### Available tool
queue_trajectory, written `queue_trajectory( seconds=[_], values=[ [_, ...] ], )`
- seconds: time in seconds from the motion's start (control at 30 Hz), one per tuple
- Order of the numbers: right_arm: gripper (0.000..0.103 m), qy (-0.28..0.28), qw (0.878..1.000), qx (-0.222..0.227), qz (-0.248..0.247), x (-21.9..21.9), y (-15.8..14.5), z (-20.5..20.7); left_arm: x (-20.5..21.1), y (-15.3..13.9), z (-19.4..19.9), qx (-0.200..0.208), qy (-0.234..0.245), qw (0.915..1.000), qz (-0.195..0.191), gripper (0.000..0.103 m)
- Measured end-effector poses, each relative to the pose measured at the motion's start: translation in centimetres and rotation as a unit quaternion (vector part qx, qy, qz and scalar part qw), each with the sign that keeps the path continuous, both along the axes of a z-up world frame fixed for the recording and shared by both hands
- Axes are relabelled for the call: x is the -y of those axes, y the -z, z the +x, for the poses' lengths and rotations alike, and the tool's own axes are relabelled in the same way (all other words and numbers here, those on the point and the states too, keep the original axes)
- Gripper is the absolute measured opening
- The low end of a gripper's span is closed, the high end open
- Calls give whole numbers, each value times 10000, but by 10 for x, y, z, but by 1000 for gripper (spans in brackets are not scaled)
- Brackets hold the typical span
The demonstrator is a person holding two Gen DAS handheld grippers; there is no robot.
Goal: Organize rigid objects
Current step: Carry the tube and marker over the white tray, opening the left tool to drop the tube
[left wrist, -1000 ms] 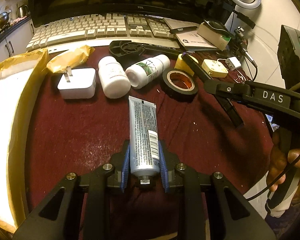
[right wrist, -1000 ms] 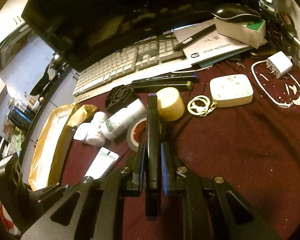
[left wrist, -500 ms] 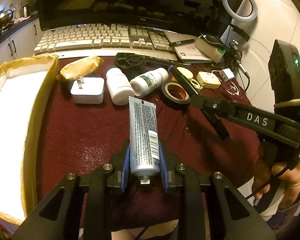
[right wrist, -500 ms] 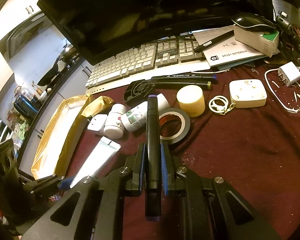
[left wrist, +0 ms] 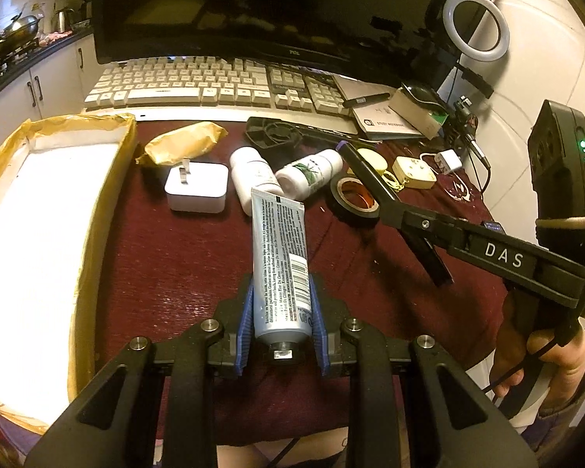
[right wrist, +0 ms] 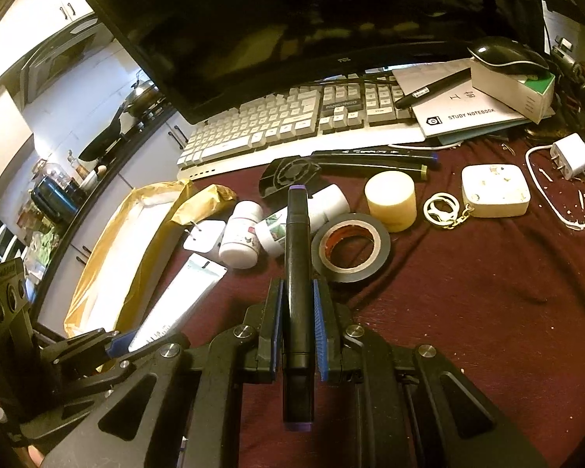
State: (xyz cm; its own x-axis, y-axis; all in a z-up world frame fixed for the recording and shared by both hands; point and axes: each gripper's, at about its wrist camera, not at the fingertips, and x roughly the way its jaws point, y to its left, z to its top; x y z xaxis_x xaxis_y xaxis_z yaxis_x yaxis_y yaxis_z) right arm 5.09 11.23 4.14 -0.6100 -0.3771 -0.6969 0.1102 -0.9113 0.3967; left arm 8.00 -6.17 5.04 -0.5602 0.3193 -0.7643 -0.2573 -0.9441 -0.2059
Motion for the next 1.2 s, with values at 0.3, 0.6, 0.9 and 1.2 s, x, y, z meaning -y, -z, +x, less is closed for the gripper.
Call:
queue_trajectory(
  seconds=[0.3,0.6,0.9,1.2],
  values=[
    [13,-197,9998,-73,14,17,-6,-1,25,-6,1,-77,-318,9995,0,23],
    [13,-491,9987,-133,18,41,-10,-6,67,-16,3,-217,-850,9961,27,23],
    [13,-839,9964,-115,70,70,-10,-8,114,-19,8,-265,-1402,9898,52,23],
    [13,-1185,9928,-153,95,102,-13,-12,146,2,24,9,-1664,9860,38,23]
  ],
)
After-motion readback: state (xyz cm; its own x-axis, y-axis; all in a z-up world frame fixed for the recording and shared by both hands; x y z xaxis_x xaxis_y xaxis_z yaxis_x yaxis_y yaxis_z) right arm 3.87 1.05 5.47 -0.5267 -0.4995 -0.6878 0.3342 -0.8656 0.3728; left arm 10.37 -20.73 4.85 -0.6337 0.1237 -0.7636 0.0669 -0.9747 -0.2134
